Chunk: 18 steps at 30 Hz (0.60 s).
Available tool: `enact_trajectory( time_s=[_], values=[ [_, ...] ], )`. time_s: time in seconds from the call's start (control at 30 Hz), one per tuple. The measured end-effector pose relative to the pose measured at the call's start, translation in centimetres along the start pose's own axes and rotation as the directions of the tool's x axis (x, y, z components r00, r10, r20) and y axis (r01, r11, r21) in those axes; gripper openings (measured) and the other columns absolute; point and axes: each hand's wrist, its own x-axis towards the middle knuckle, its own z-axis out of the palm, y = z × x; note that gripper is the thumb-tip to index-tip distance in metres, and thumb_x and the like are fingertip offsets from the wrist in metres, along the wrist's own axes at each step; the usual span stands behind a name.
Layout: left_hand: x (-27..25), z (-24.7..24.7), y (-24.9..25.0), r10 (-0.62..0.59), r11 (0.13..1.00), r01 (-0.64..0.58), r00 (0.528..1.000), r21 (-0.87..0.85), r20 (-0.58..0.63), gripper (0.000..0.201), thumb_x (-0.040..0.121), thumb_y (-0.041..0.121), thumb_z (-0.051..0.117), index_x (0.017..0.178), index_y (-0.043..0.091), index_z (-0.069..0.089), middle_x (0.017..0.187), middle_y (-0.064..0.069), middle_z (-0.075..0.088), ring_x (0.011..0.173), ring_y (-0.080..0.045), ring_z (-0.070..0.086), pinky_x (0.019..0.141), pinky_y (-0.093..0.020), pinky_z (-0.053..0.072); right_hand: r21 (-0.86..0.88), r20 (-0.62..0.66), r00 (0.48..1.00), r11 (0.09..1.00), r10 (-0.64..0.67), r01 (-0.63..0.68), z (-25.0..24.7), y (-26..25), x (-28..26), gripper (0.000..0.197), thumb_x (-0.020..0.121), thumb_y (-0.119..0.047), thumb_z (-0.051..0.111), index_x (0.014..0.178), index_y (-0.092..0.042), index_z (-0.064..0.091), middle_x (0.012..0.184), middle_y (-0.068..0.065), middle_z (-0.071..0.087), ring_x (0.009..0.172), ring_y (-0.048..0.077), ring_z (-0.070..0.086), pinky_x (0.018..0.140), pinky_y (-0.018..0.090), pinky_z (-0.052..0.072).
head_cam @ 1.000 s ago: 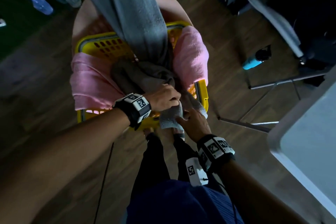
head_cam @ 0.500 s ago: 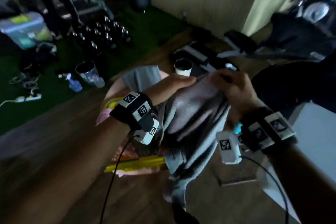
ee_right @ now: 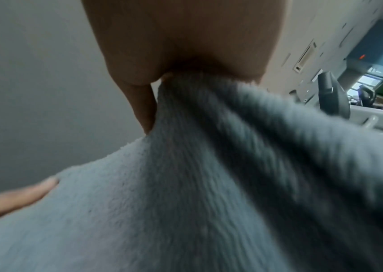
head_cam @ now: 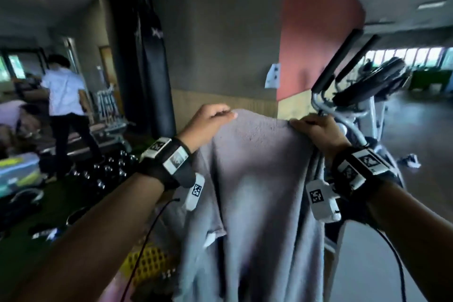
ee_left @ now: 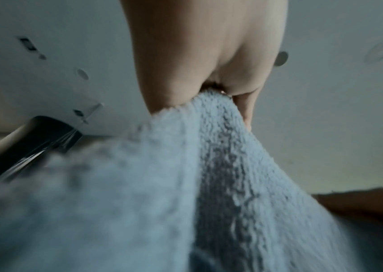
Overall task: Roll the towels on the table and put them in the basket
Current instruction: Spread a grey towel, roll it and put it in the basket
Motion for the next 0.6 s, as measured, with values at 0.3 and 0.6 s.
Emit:
enact_trajectory(
  time_s=[0.3,0.6],
  values=[
    [8.9,8.7,11.3,0.110,0.987,-0.131,0.975,0.096,0.192,0.011,0.085,0.011,0.068,0.087,0.001,0.072,0.090,-0.011,0.073,0.085,-0.016,0.065,0.086,-0.030,0.048,0.231,0.232,0.972,0.970,0.018,-0.073,-6.5,-4.1,-1.9,0.023,0.093,-0.029,0.058,0.099,-0.008,0.065,0.088,0.005,0.061,0.081,0.016,0.056,0.073,0.028,0.044],
    [2.6,16.0,11.9,-0.024,0.955,0.102,0.963,-0.280,0.268,0.012,0.089,0.008,0.062,0.080,0.015,0.066,0.083,-0.002,0.062,0.083,-0.010,0.055,0.074,-0.020,0.039,0.395,0.195,0.979,0.918,-0.062,-0.021,-12.4,-2.0,-4.2,0.011,0.084,-0.008,0.065,0.088,0.002,0.066,0.081,0.015,0.063,0.074,0.021,0.057,0.070,0.029,0.046]
  ],
)
